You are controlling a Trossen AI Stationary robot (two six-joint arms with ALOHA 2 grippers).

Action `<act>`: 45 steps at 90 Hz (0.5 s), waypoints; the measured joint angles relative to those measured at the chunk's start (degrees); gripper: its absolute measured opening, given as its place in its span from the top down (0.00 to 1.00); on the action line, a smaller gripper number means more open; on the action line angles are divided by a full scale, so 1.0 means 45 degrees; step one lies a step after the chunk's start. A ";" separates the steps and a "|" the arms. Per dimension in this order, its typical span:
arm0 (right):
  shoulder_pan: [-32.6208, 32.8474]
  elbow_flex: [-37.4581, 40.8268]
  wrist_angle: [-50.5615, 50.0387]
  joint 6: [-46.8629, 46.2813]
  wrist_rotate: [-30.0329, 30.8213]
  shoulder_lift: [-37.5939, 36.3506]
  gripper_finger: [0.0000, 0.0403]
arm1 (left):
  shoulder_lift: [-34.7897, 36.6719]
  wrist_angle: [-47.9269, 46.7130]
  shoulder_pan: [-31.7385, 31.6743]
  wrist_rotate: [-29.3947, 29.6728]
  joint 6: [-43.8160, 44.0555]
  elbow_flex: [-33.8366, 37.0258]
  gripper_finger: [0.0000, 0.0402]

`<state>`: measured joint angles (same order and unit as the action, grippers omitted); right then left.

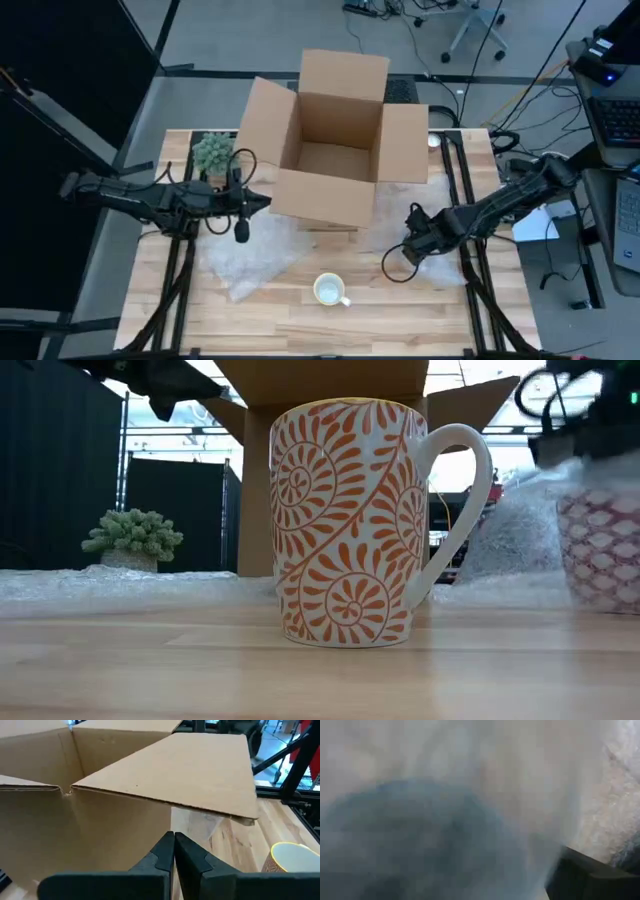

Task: Wrap mug
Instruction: Wrap the red mug with bubble wrap

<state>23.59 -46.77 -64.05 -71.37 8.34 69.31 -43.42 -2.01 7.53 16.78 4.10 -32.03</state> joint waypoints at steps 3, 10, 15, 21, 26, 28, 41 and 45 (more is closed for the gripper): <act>-0.0005 -0.0320 -0.0289 0.0105 -0.0115 -0.0100 0.45 | 0.0000 -0.0003 0.0000 0.0000 0.0000 0.0000 1.00; -0.0005 -0.1014 -0.0702 0.0322 -0.0277 -0.0365 0.45 | 0.0000 0.0000 0.0000 0.0005 0.0000 0.0000 1.00; -0.0002 -0.1467 -0.1010 0.0594 -0.0221 -0.0547 0.45 | 0.0000 -0.0008 0.0000 0.0005 0.0000 0.0000 1.00; -0.0005 -0.1883 -0.1596 0.0672 -0.0085 -0.0755 0.45 | 0.0000 -0.0003 0.0000 0.0005 0.0004 0.0000 1.00; -0.0005 -0.2169 -0.2071 0.0507 0.0164 -0.0916 0.45 | 0.0000 -0.0008 0.0000 0.0005 0.0014 0.0000 1.00; -0.0005 -0.2245 -0.2180 0.0386 0.0274 -0.0976 0.45 | 0.0000 -0.0007 0.0000 0.0005 0.0010 0.0000 1.00; 0.0113 -0.1922 -0.2120 -0.0502 0.0706 -0.1196 0.45 | 0.0000 -0.0008 0.0000 0.0005 0.0007 0.0000 1.00; 0.0230 -0.1536 -0.1771 -0.0605 0.0815 -0.1099 0.45 | 0.0000 -0.0008 0.0000 0.0000 0.0010 0.0000 1.00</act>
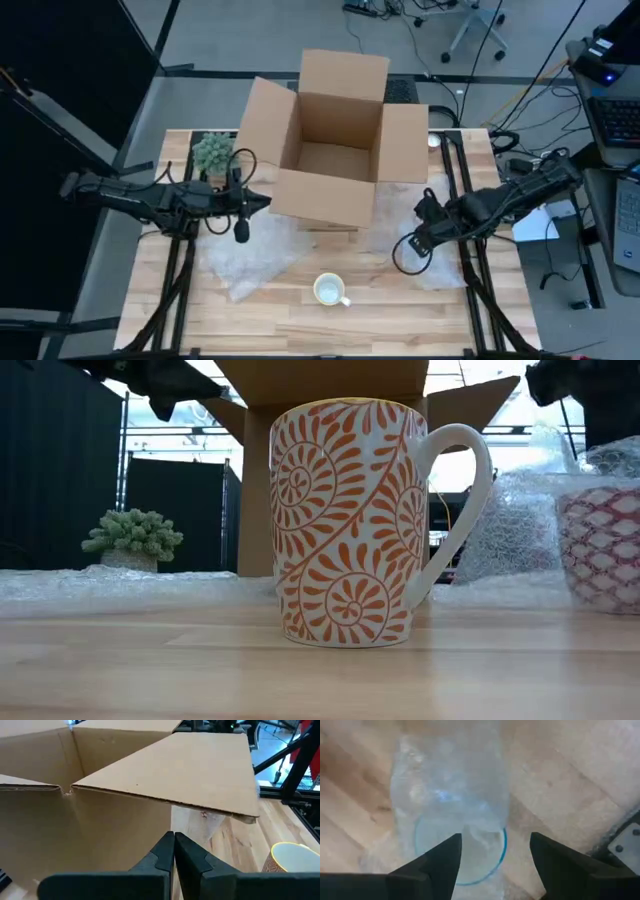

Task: Wrap mug
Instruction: Wrap the red mug with bubble wrap

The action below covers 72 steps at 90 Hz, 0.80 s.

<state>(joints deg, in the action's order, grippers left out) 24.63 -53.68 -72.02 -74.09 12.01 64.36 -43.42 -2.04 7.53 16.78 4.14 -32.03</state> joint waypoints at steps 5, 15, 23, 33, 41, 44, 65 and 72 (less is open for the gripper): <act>0.0053 0.0661 0.0787 0.0001 0.0020 0.0124 0.45 | 0.0000 -0.0005 0.0000 0.0000 -0.0005 0.0000 1.00; -0.0037 0.2248 0.2847 -0.0051 0.0034 0.0431 0.45 | 0.0000 -0.0010 0.0000 0.0001 -0.0005 0.0000 1.00; -0.0065 0.3269 0.3862 -0.0285 -0.0004 0.0801 0.45 | 0.0000 -0.0010 0.0000 0.0000 -0.0005 0.0000 1.00; -0.0065 0.3685 0.3907 -0.0510 -0.0097 0.1090 0.45 | 0.0000 -0.0005 0.0000 0.0000 -0.0010 0.0000 1.00; -0.0094 0.3413 0.3579 -0.0134 -0.0468 0.1003 0.45 | 0.0000 0.0000 0.0000 0.0000 -0.0010 0.0000 1.00; -0.0112 0.3154 0.3449 0.0035 -0.0572 0.0937 0.45 | 0.0000 -0.0004 0.0000 0.0000 -0.0010 0.0000 1.00; -0.0031 0.0758 0.1804 0.0888 -0.0663 0.0643 0.45 | 0.0000 0.0000 0.0000 -0.0005 -0.0010 0.0000 1.00; -0.0041 -0.0059 0.0699 0.1229 -0.0679 0.0646 0.45 | 0.0000 -0.0001 0.0000 -0.0005 -0.0016 0.0000 1.00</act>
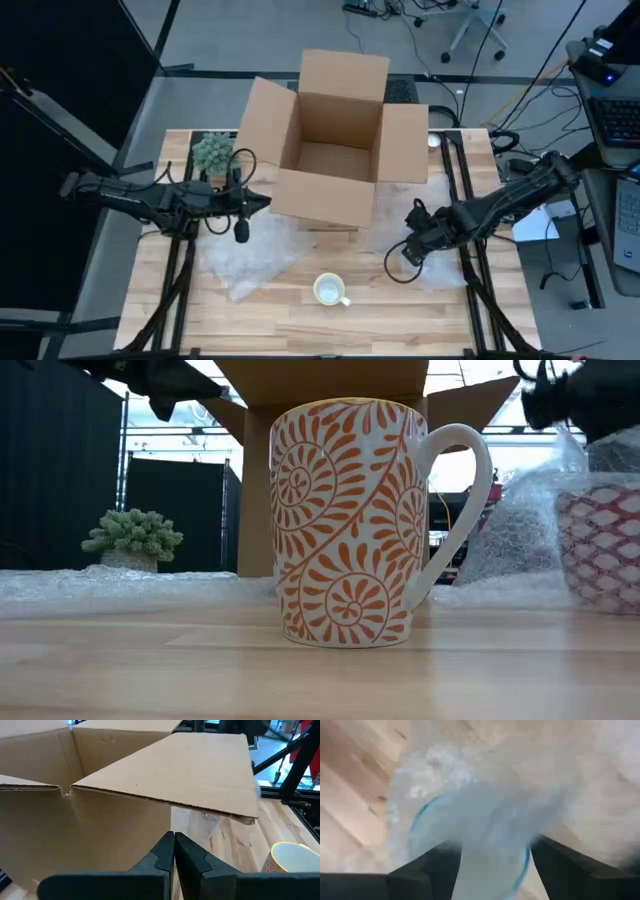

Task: Wrap mug
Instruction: Wrap the red mug with bubble wrap

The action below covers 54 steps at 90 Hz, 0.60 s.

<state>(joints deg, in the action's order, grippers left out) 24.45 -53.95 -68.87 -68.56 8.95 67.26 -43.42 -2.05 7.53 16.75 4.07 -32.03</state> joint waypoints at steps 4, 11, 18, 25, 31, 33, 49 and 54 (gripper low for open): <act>0.0000 -0.0503 -0.0628 0.0196 -0.0001 0.0000 0.45 | 0.0000 0.0000 0.0000 0.0000 -0.0004 0.0000 1.00; 0.0000 -0.1356 -0.1878 0.0480 0.0065 0.0000 0.45 | 0.0000 0.0001 0.0000 0.0000 -0.0004 0.0000 1.00; 0.0005 -0.2098 -0.2702 0.0772 0.0814 -0.0002 0.45 | 0.0000 0.0001 0.0000 0.0000 -0.0004 0.0000 1.00; -0.0004 -0.2420 -0.2794 0.0896 0.2379 -0.0038 0.45 | 0.0000 0.0001 0.0000 0.0000 -0.0004 0.0000 1.00; -0.0157 -0.2414 -0.2743 0.1126 0.3298 -0.0044 0.45 | 0.0000 0.0001 0.0000 0.0000 -0.0004 0.0000 1.00; -0.0230 -0.2373 -0.2676 0.1202 0.3420 -0.0048 0.45 | 0.0000 0.0001 0.0000 0.0000 -0.0004 0.0000 1.00; -0.0788 -0.1284 -0.1333 0.1983 0.3461 -0.0049 0.45 | 0.0000 -0.0004 0.0000 0.0000 -0.0004 0.0000 1.00; -0.0957 -0.0775 -0.0606 0.2259 0.2998 -0.0049 0.45 | 0.0000 -0.0004 0.0000 0.0000 0.0001 0.0000 1.00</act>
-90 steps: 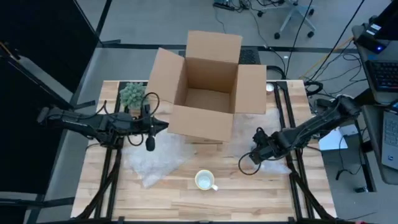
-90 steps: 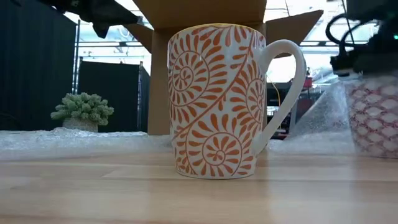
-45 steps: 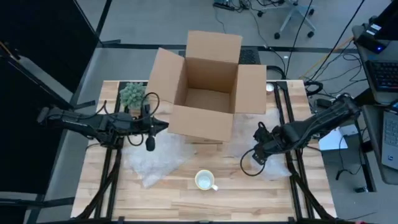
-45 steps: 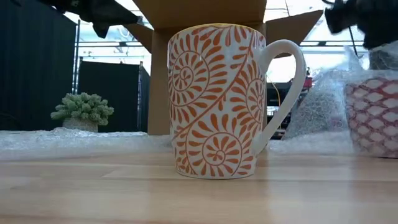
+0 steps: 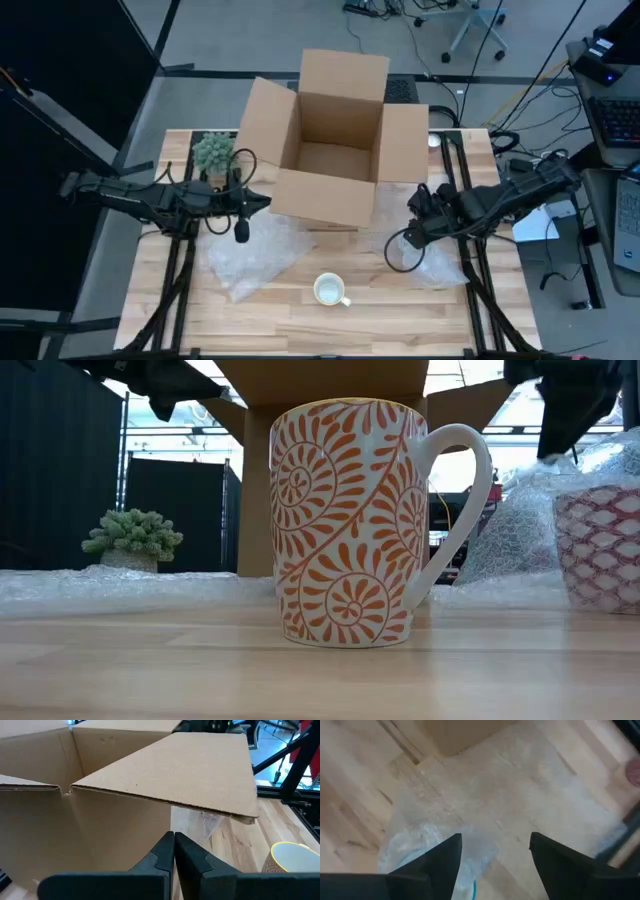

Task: Wrap mug
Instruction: Wrap the red mug with bubble wrap

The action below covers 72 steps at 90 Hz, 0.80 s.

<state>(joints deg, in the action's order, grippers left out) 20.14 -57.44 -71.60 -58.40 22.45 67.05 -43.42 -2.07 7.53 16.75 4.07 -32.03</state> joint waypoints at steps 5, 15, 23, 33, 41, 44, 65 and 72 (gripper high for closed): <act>-0.0063 0.0469 0.0564 0.0150 -0.0701 0.0005 0.45 | 0.0000 -0.0005 0.0000 -0.0005 -0.0003 0.0000 1.00; 0.0129 0.1105 0.0784 -0.0030 -0.1719 0.0005 0.45 | 0.0000 -0.0021 0.0000 -0.0005 -0.0005 0.0003 1.00; 0.0308 0.1595 0.0944 -0.0510 -0.1428 0.0000 0.45 | 0.0004 -0.0025 0.0000 -0.0005 -0.0005 0.0001 1.00; 0.0325 0.2428 0.1667 -0.0806 -0.1396 0.0000 0.45 | -0.0044 0.0004 0.0000 -0.0005 -0.0039 0.0005 1.00; 0.0325 0.3121 0.2301 -0.0951 -0.1386 0.0005 0.45 | -0.0107 -0.0006 0.0000 -0.0005 -0.0039 0.0006 1.00; 0.0325 0.3415 0.2636 -0.1012 -0.1377 0.0000 0.45 | -0.0107 -0.0015 0.0000 -0.0005 -0.0034 0.0010 1.00; 0.0330 0.5255 0.5046 -0.1588 -0.1573 -0.0049 0.45 | -0.0193 -0.0002 -0.0001 -0.0005 -0.0077 0.0014 1.00; 0.0325 0.5332 0.5241 -0.1620 -0.1848 -0.0042 0.45 | -0.0189 0.0006 -0.0001 -0.0005 -0.0082 0.0014 1.00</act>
<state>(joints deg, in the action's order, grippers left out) 21.61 -33.44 -48.02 -65.69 14.13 66.86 -44.27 -2.04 7.53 16.73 3.70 -31.97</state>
